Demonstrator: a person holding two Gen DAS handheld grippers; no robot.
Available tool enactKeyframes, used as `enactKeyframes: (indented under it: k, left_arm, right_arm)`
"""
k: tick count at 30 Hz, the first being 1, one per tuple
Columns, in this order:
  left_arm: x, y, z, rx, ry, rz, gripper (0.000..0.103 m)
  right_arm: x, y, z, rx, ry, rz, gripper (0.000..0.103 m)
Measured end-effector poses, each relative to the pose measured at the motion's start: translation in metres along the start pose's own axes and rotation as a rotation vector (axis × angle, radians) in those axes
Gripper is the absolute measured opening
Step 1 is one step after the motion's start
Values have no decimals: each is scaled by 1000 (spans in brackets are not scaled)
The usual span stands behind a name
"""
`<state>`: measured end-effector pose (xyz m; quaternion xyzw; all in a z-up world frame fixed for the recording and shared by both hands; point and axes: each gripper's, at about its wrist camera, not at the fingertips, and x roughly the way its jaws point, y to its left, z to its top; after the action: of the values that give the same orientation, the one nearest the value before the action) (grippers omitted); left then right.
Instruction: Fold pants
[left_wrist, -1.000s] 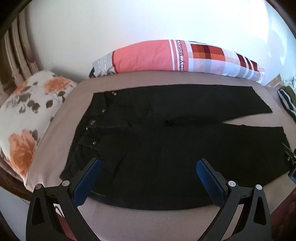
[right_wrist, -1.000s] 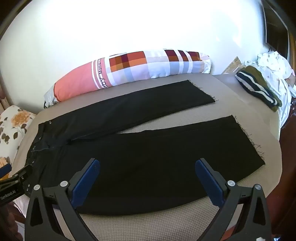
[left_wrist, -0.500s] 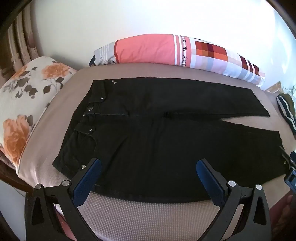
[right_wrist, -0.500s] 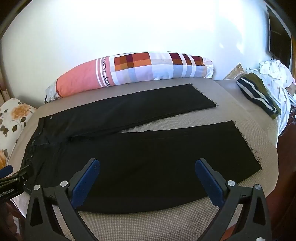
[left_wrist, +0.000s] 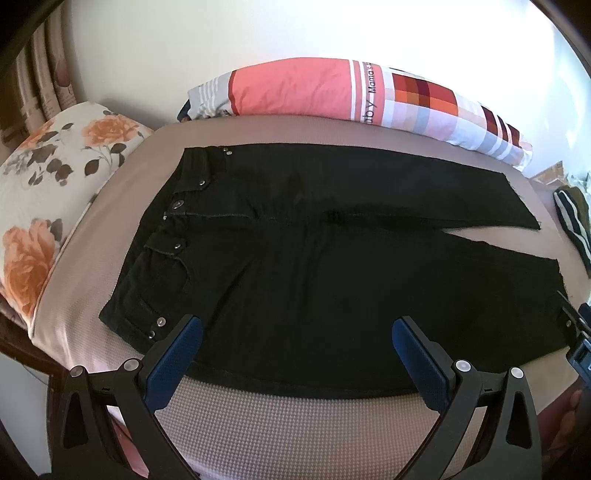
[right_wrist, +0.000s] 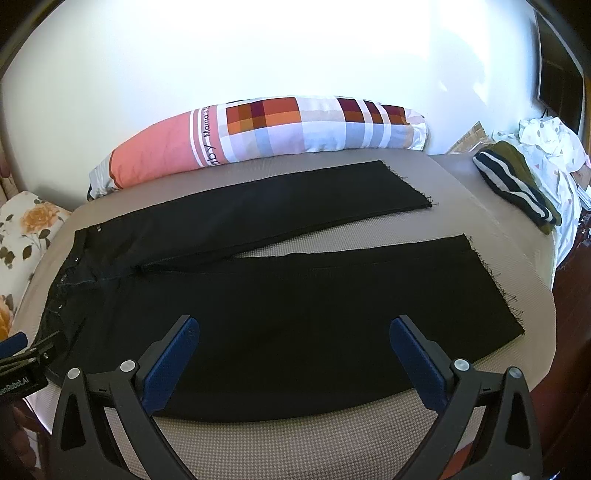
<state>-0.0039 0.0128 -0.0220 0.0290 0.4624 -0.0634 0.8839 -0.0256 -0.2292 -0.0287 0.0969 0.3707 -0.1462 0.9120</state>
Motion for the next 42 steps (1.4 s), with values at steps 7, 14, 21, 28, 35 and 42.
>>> enactKeyframes:
  k: [7, 14, 21, 28, 35, 42]
  left_arm:
    - [3, -2, -1, 4, 20, 0, 102]
    - [6, -3, 0, 6, 34, 2, 102]
    - [9, -3, -1, 6, 47, 2, 102]
    - [10, -3, -2, 6, 50, 4, 102]
    - [11, -4, -3, 8, 54, 3, 102]
    - [10, -3, -3, 6, 56, 1, 102]
  right_arm:
    - [2, -1, -2, 4, 10, 1, 103]
    - [5, -2, -3, 5, 17, 1, 103]
    - [5, -1, -3, 5, 15, 1, 103]
    - [6, -1, -5, 6, 20, 3, 103]
    - [8, -2, -7, 5, 24, 2, 103]
    - [8, -2, -6, 5, 25, 2, 103]
